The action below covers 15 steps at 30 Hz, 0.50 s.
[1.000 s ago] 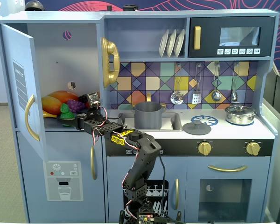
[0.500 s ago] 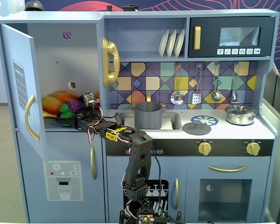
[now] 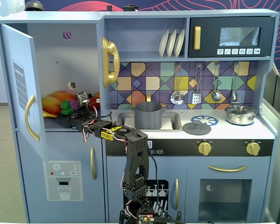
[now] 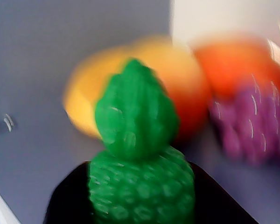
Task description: Pick up the green pineapple from the left cabinet and place it in the gray recipient
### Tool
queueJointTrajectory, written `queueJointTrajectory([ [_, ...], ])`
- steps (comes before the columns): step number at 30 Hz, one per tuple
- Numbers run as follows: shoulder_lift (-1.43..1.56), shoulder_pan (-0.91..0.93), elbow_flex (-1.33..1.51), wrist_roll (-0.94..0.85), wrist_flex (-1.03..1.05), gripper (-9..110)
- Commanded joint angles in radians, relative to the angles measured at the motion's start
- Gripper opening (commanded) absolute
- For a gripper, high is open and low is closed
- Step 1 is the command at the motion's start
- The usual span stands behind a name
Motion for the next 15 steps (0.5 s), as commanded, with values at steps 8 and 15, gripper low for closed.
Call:
queueJointTrajectory([
  [8,0.698,-0.087,0.253,-0.1,0.172,0],
  [15,1.21,0.077,0.393,-0.057,0.413,0],
])
